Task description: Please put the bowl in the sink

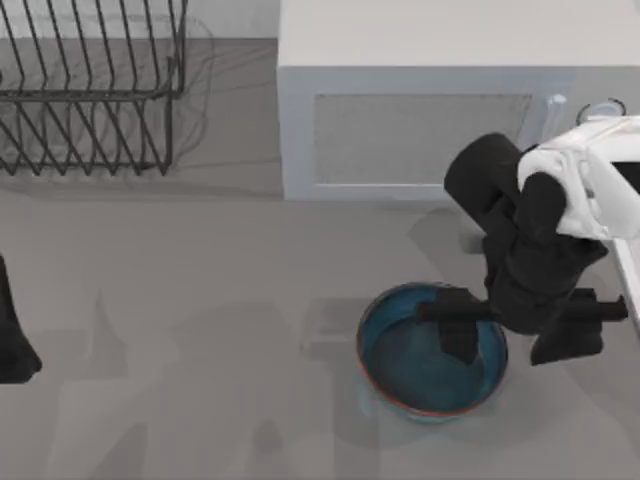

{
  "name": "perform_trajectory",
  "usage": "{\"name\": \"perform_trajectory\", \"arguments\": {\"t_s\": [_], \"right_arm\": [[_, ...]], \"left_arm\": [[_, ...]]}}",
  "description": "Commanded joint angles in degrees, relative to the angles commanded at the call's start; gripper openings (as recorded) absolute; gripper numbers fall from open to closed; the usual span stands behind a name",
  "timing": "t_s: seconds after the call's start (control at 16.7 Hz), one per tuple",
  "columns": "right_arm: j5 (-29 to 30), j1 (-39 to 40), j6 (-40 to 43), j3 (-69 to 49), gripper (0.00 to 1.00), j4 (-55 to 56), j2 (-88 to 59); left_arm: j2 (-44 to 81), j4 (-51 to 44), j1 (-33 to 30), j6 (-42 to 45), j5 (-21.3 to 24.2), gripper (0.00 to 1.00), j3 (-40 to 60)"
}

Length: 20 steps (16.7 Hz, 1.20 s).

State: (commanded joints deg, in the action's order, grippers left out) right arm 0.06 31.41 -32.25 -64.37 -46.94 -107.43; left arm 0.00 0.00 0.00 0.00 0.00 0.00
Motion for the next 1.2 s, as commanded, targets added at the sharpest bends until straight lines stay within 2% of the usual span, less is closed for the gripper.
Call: {"name": "perform_trajectory", "arguments": {"t_s": [0.36,0.96,1.2], "right_arm": [[0.0,0.0,0.0,0.0,0.02,0.0,0.0],[0.0,0.0,0.0,-0.2,0.0,-0.2,0.1],[0.0,0.0,-0.1,-6.3,0.0,-6.8,1.1]], "left_arm": [[0.0,0.0,0.0,0.0,0.0,1.0,0.0],[0.0,0.0,0.0,0.0,0.0,1.0,0.0],[0.0,0.0,0.0,0.0,0.0,1.0,0.0]]}}
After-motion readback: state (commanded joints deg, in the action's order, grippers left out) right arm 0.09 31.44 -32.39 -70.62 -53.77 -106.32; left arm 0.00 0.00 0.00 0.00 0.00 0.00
